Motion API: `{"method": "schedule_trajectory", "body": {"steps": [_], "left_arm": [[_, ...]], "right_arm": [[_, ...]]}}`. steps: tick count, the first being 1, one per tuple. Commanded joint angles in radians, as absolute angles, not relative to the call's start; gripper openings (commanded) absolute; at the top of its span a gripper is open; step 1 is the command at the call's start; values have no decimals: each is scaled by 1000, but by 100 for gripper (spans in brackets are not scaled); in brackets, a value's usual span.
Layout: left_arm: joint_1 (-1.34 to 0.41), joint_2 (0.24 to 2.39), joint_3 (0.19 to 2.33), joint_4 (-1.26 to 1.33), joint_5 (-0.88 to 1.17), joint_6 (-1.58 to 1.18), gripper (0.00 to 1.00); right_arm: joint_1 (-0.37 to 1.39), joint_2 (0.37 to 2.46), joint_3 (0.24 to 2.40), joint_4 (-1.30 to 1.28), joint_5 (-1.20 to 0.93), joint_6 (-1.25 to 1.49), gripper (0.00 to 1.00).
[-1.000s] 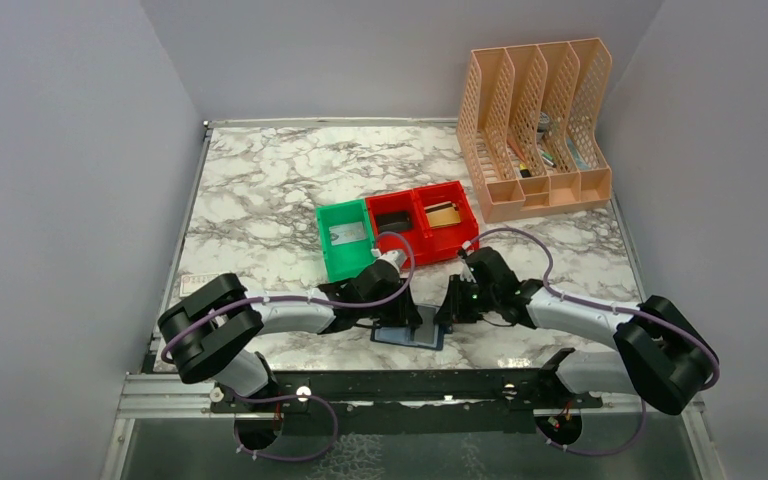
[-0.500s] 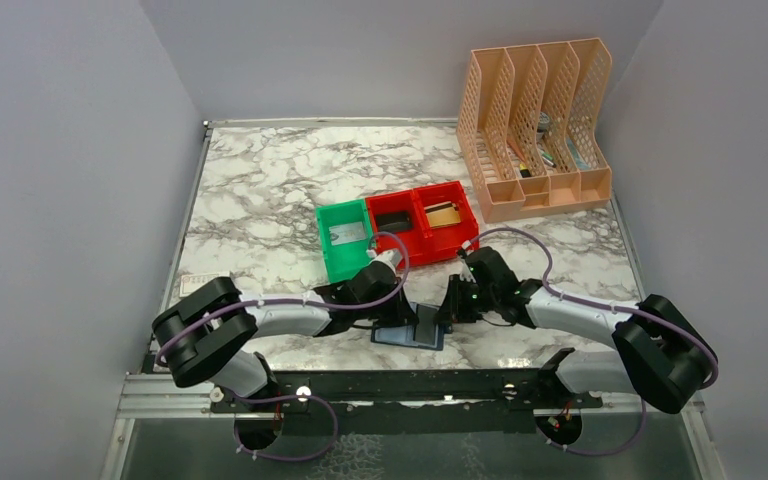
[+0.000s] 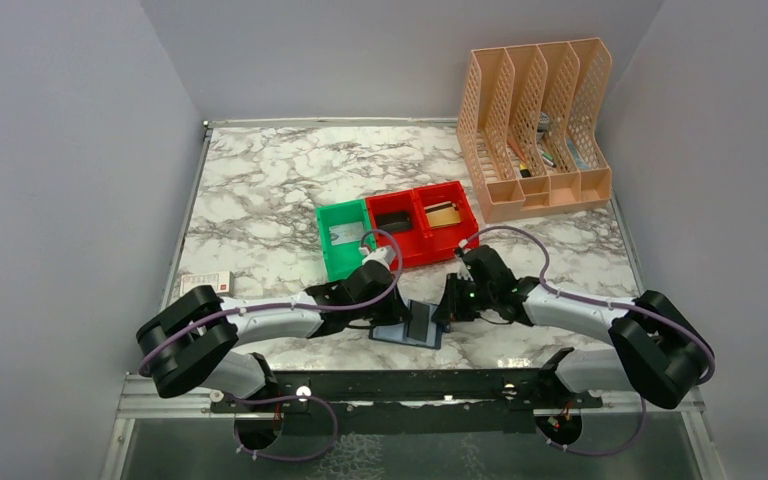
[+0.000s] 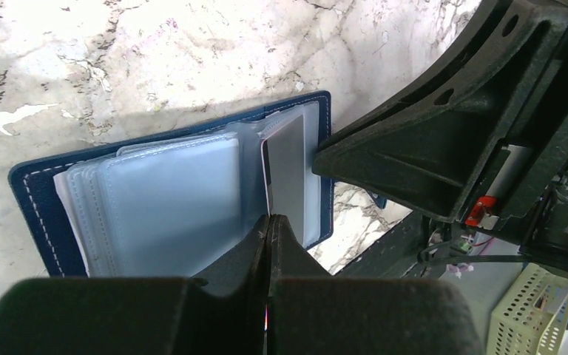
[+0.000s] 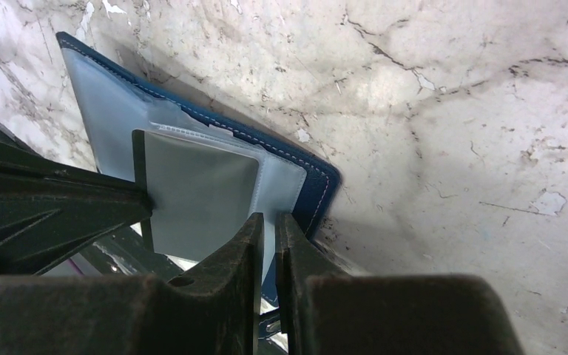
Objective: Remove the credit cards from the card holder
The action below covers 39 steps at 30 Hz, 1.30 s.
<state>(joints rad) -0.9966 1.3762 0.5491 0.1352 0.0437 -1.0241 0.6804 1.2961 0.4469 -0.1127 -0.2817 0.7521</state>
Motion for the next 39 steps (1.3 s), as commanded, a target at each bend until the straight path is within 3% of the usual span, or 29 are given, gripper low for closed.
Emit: {"method": "schedule_trajectory", "body": {"steps": [1, 6, 11, 18, 27, 34, 39], "left_arm": [[-991, 1360, 539, 116, 4, -1005, 0], [-991, 1374, 534, 145, 11, -1017, 0], [-991, 1385, 524, 177, 9, -1034, 0], [-990, 1377, 520, 173, 3, -1040, 0], [-989, 1391, 504, 228, 45, -1048, 14], [-989, 1347, 490, 212, 14, -1056, 10], [-987, 1314, 475, 196, -4, -1061, 1]], "right_arm": [[684, 1318, 464, -169, -244, 686, 13], [684, 1257, 515, -162, -341, 646, 14], [686, 1263, 464, 37, -532, 725, 15], [685, 1393, 460, -76, -381, 759, 14], [685, 1431, 427, -69, -321, 764, 14], [686, 1451, 429, -87, -289, 765, 13], [686, 1460, 429, -86, -282, 767, 13]]}}
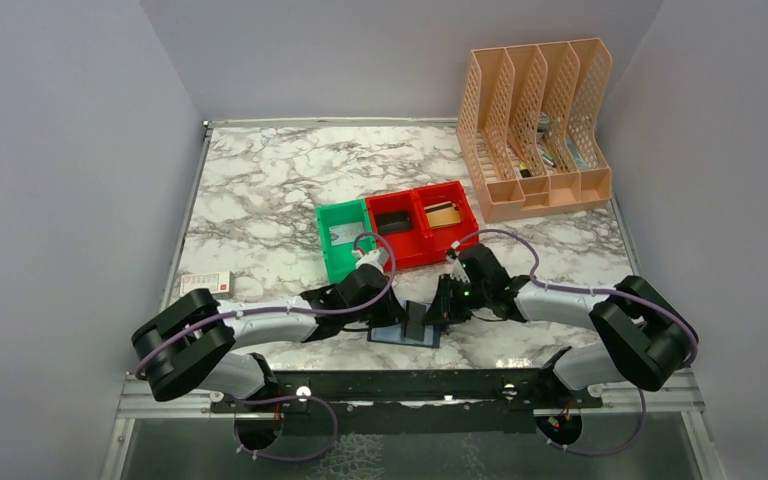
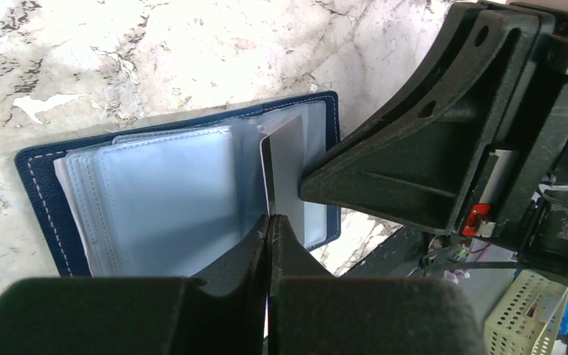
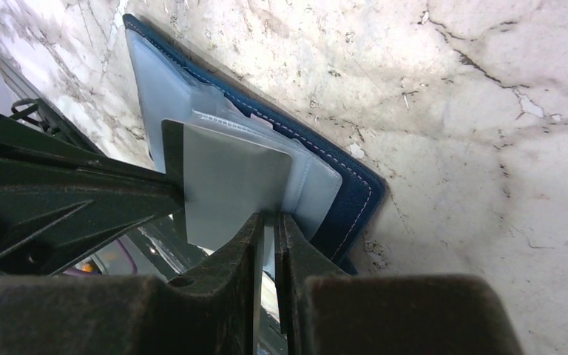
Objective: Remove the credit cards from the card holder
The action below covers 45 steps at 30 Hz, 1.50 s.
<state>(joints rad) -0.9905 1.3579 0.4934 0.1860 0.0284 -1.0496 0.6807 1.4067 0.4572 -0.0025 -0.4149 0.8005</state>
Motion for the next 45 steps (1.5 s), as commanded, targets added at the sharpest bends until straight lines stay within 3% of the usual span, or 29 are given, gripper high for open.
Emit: {"method": "schedule_trajectory", "body": {"steps": [1, 14, 24, 31, 39, 45], "left_arm": [[-986, 1311, 473, 194, -5, -1061, 0], [-980, 1240, 469, 81, -84, -1063, 0], [-980, 1271, 464, 140, -43, -1061, 0], [-979, 1275, 462, 160, -34, -1048, 0], [-979, 1323, 433, 268, 43, -1071, 26], [-979, 1354, 447, 280, 65, -1072, 24]], "right_arm": [[686, 1464, 432, -85, -282, 766, 13], [686, 1435, 453, -85, -300, 743, 13], [685, 1317, 517, 38, -527, 708, 17], [686, 1502, 507, 87, -569, 730, 17], [686, 1558, 465, 50, -452, 761, 16], [685, 1562, 456, 51, -435, 764, 16]]}}
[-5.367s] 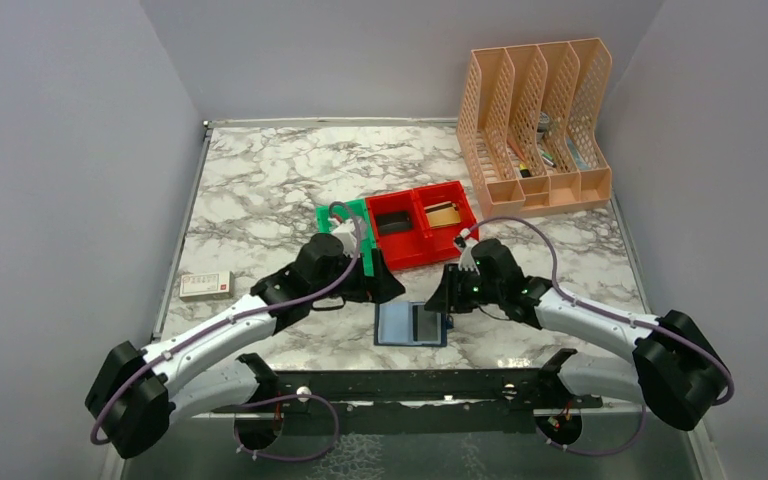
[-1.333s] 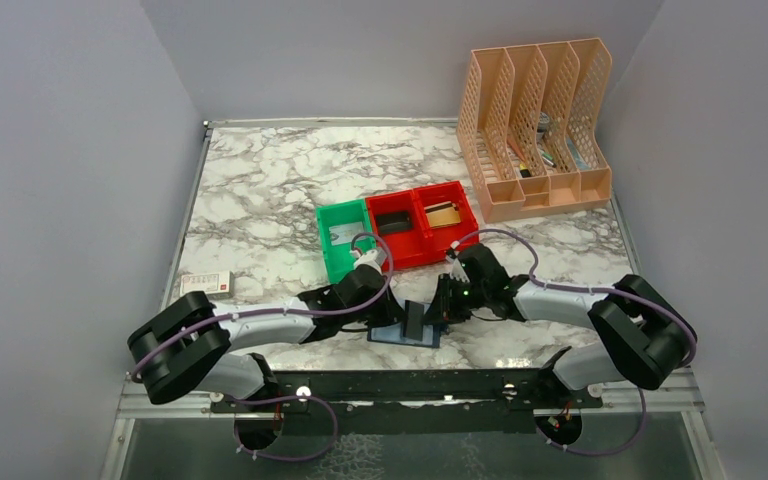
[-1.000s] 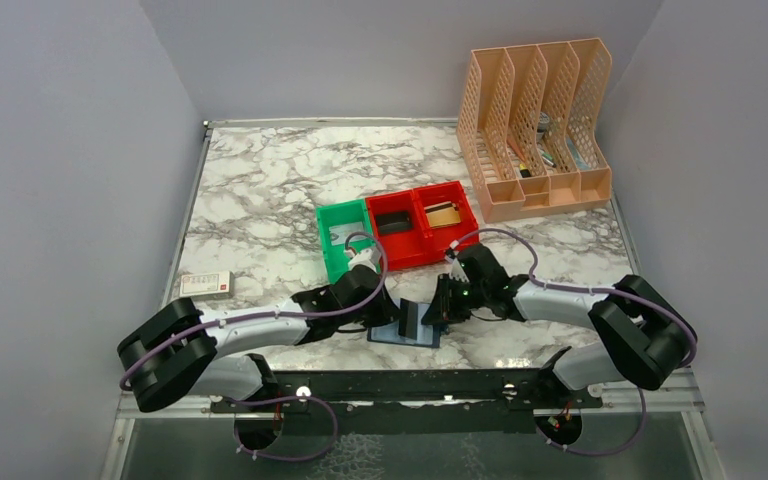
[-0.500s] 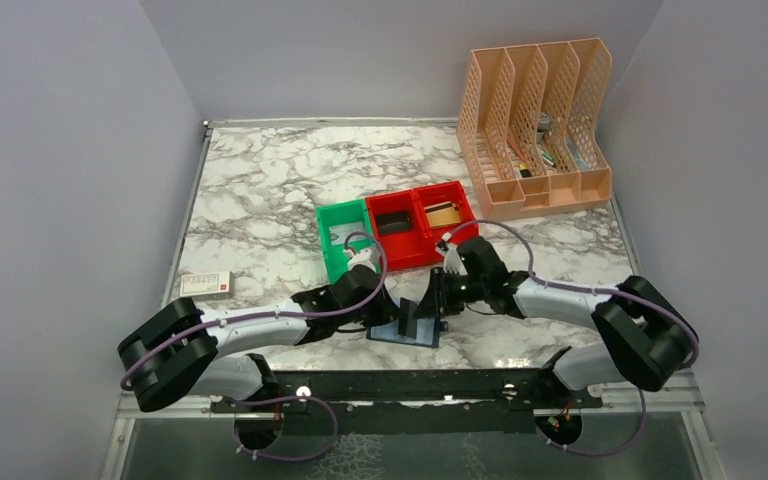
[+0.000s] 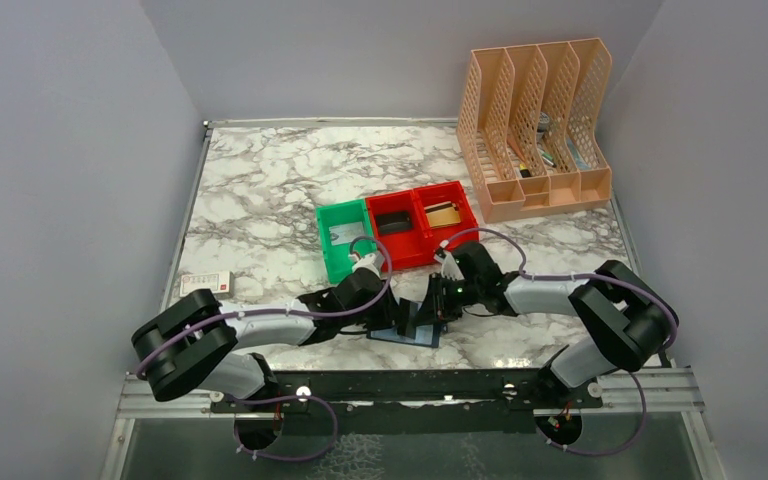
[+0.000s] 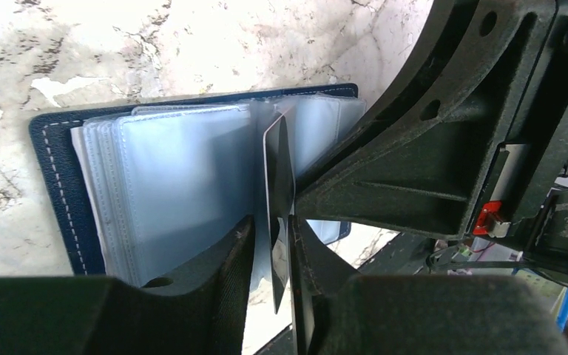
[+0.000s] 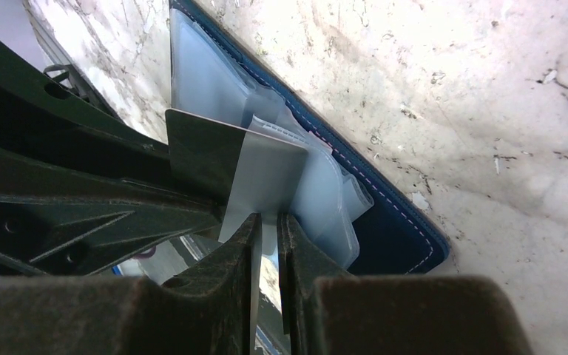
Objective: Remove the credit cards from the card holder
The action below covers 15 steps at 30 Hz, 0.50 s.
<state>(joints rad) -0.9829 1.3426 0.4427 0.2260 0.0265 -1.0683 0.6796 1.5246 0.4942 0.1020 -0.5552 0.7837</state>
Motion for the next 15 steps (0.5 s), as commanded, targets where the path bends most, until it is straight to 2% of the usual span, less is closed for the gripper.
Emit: {"method": "schedule_trajectory", "body": {"steps": [1, 6, 12, 15], "left_arm": [[-979, 1352, 448, 278, 64, -1070, 22], [-978, 1312, 480, 132, -14, -1054, 1], [-977, 1175, 493, -32, -152, -1040, 0], [-976, 1099, 478, -54, -186, -1039, 0]], "right_arm": [[686, 1561, 457, 51, -435, 763, 16], [686, 1539, 471, 29, -410, 749, 16], [686, 1469, 518, -53, -341, 694, 18], [686, 1396, 522, -41, -335, 644, 24]]}}
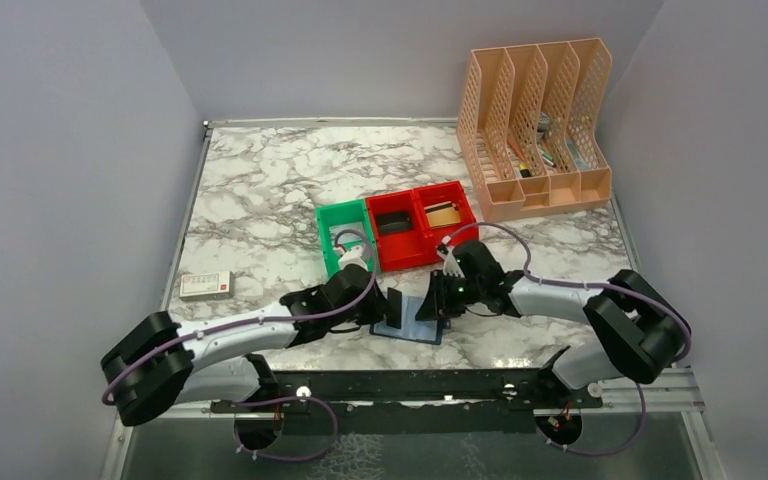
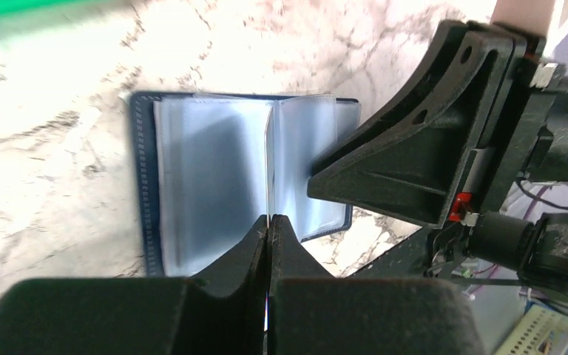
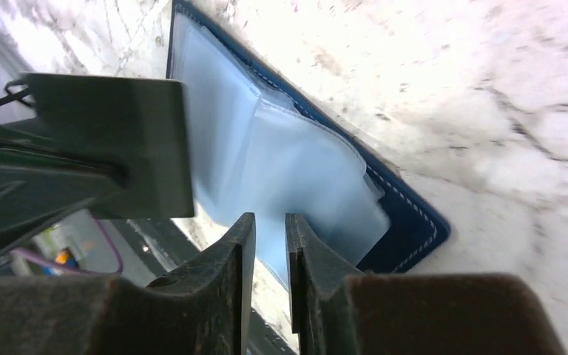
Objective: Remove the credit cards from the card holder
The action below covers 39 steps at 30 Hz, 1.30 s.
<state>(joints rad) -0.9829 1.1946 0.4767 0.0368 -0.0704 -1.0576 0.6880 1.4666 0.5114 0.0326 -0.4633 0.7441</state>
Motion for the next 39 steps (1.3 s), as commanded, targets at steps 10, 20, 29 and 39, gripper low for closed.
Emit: {"method": "schedule_trajectory", "body": {"steps": [10, 20, 29, 39], "left_arm": [[-959, 983, 454, -53, -186, -1007, 0], [-801, 939, 363, 212, 90, -1006, 0], [-775, 915, 301, 384, 196, -1028, 0], [-775, 898, 285, 495, 259, -1043, 0]], "right_arm": [[686, 1113, 525, -74, -158, 608, 55], [685, 1003, 368, 216, -153, 708, 63], [684, 1072, 443, 179, -341, 774, 62], [657, 1136, 379, 509, -570, 887, 62]]}}
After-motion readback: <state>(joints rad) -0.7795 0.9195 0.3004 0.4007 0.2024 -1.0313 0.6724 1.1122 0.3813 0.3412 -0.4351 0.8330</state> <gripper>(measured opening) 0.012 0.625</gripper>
